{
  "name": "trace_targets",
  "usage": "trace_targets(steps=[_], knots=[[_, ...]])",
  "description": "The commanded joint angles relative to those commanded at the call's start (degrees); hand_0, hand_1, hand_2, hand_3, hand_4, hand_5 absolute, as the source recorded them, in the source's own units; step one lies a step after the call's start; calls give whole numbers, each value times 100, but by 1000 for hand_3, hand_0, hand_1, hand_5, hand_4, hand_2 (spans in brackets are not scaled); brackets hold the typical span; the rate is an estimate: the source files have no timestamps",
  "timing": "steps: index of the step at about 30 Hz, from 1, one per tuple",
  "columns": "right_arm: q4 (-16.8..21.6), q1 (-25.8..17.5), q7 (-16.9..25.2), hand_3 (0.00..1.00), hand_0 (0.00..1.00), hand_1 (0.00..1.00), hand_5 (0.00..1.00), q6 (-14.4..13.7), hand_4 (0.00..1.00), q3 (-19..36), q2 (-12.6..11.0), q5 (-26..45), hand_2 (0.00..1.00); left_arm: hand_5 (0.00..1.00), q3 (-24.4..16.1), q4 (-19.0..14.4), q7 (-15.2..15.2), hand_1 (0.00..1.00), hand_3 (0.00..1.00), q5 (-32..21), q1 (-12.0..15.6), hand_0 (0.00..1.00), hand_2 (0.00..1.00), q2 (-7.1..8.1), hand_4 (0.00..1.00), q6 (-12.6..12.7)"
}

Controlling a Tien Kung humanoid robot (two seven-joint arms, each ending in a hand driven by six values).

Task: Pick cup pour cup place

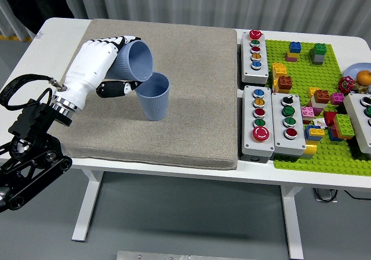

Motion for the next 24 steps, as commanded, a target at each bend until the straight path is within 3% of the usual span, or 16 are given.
trace_targets(steps=[24], knots=[[0, 7, 6, 561, 700, 628, 8, -11, 2, -9, 0, 15, 556, 68, 176, 169, 170, 568, 660, 464, -170, 532, 628, 132, 625, -27]])
